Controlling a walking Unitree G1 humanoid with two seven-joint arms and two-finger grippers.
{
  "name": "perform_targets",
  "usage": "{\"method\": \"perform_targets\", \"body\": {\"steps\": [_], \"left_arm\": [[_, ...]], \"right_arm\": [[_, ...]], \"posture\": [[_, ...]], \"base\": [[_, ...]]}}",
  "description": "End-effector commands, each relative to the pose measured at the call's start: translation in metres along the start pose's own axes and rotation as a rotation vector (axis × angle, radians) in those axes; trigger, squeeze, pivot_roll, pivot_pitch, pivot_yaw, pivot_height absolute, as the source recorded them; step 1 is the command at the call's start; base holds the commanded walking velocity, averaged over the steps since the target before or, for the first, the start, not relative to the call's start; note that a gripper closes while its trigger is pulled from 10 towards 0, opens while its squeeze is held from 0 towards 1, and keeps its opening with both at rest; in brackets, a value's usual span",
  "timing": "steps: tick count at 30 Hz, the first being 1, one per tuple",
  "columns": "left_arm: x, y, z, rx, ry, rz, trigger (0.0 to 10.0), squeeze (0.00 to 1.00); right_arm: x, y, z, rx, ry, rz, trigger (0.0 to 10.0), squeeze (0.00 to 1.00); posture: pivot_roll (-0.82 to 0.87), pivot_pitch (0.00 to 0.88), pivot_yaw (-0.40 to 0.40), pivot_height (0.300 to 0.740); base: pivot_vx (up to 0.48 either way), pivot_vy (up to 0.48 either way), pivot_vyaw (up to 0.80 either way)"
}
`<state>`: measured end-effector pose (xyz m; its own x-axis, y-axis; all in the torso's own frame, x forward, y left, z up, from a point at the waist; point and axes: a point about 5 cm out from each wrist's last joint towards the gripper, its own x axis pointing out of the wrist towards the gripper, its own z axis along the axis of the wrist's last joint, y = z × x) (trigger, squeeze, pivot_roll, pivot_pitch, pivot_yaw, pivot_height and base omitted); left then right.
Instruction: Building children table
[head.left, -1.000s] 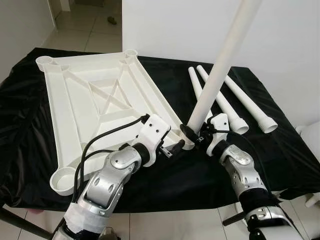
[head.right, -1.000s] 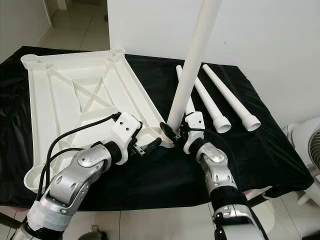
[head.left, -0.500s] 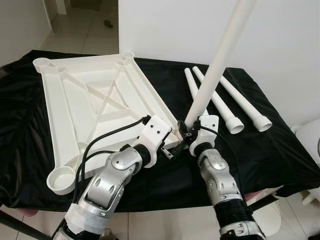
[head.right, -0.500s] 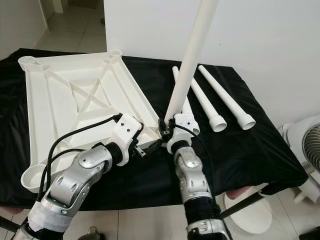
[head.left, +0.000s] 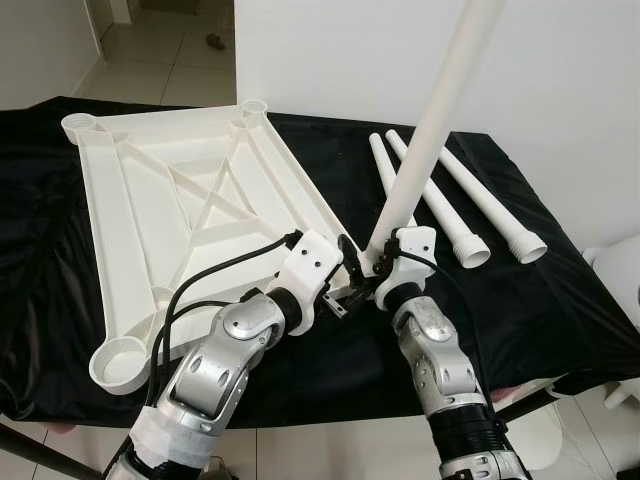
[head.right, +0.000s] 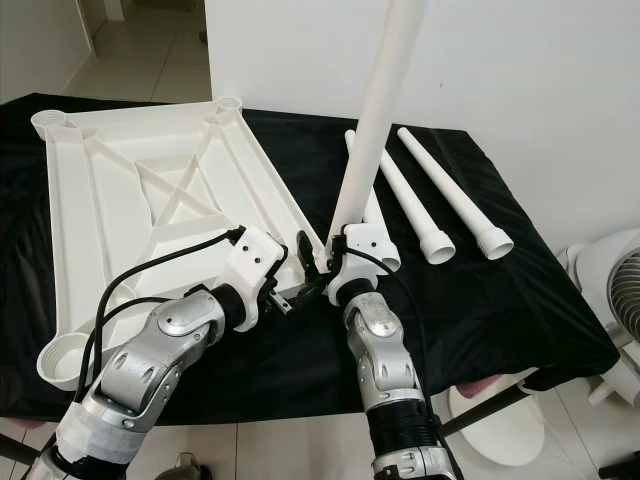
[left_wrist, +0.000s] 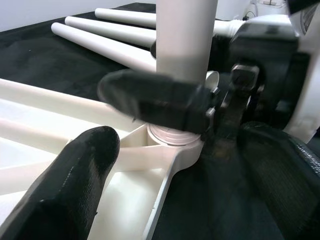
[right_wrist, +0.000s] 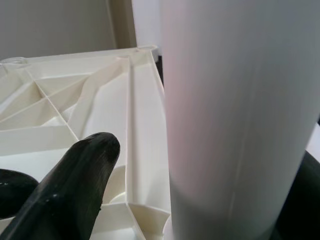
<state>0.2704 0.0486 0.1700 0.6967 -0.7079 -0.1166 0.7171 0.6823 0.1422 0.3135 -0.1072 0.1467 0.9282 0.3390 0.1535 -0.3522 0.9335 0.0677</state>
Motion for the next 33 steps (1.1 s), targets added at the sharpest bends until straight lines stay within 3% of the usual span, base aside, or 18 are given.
{"method": "perform_targets", "body": {"steps": [1, 3, 4, 5, 9, 11, 12, 13, 18, 19, 20, 21, 33], "left_arm": [[0.0, 0.001, -0.002, 0.009, 0.007, 0.002, 10.0, 0.0], [-0.001, 0.002, -0.002, 0.01, 0.009, 0.006, 10.0, 0.0], [-0.002, 0.002, -0.003, 0.011, 0.011, 0.007, 10.0, 0.0], [-0.002, 0.003, -0.003, 0.013, 0.012, 0.007, 10.0, 0.0], [-0.003, 0.004, -0.003, 0.015, 0.014, 0.005, 10.0, 0.0], [-0.004, 0.008, -0.005, 0.027, 0.025, 0.0, 10.0, 0.0], [-0.004, 0.008, -0.005, 0.027, 0.025, 0.0, 10.0, 0.0], [-0.005, 0.011, -0.006, 0.04, 0.037, -0.01, 10.0, 0.0], [-0.005, 0.011, -0.006, 0.049, 0.038, -0.02, 10.0, 0.0], [-0.006, 0.009, -0.006, 0.05, 0.038, -0.03, 10.0, 0.0], [-0.006, 0.009, -0.006, 0.05, 0.038, -0.03, 10.0, 0.0], [-0.007, 0.007, -0.006, 0.049, 0.039, -0.041, 10.0, 0.0], [-0.012, 0.001, -0.008, 0.048, 0.053, -0.091, 10.0, 0.0]], "right_arm": [[-0.003, -0.007, 0.004, -0.037, -0.008, 0.089, 10.0, 1.0], [-0.004, -0.011, 0.005, -0.049, 0.004, 0.126, 10.0, 1.0], [-0.005, -0.014, 0.003, -0.068, 0.022, 0.181, 10.0, 0.58], [-0.007, -0.018, 0.001, -0.093, 0.039, 0.226, 10.0, 0.0], [-0.009, -0.022, 0.0, -0.104, 0.049, 0.262, 10.0, 0.0], [-0.008, -0.039, -0.003, -0.161, 0.087, 0.299, 10.0, 0.0], [-0.008, -0.039, -0.003, -0.161, 0.087, 0.299, 10.0, 0.0], [-0.004, -0.052, -0.006, -0.185, 0.119, 0.3, 10.0, 0.0], [-0.002, -0.059, -0.006, -0.188, 0.121, 0.302, 10.0, 0.0], [-0.001, -0.06, -0.009, -0.184, 0.135, 0.307, 2.7, 0.0], [-0.001, -0.06, -0.009, -0.184, 0.135, 0.307, 2.7, 0.0], [-0.002, -0.061, -0.013, -0.196, 0.15, 0.318, 0.0, 0.0], [-0.005, -0.065, -0.024, -0.178, 0.164, 0.354, 0.0, 0.0]], "posture": [[0.08, 0.014, -0.082, 0.74], [0.07, 0.016, -0.078, 0.74], [0.07, 0.018, -0.074, 0.74], [0.07, 0.019, -0.073, 0.74], [0.07, 0.02, -0.069, 0.74], [0.06, 0.02, -0.065, 0.74], [0.06, 0.02, -0.065, 0.74], [0.07, 0.019, -0.065, 0.74], [0.07, 0.016, -0.063, 0.74], [0.08, 0.018, -0.063, 0.74], [0.08, 0.018, -0.063, 0.74], [0.08, 0.018, -0.063, 0.74], [0.08, 0.034, -0.064, 0.74]], "base": [[0.0, 0.0, 0.0], [0.0, 0.0, 0.0], [0.0, 0.0, 0.0], [0.0, 0.0, 0.0], [0.0, 0.0, 0.0], [0.0, 0.0, 0.0], [0.0, 0.0, 0.0], [0.0, 0.0, 0.0], [0.0, 0.0, 0.0], [0.0, 0.0, 0.0], [0.0, 0.0, 0.0], [0.0, 0.0, 0.0], [0.0, 0.0, 0.0]]}}
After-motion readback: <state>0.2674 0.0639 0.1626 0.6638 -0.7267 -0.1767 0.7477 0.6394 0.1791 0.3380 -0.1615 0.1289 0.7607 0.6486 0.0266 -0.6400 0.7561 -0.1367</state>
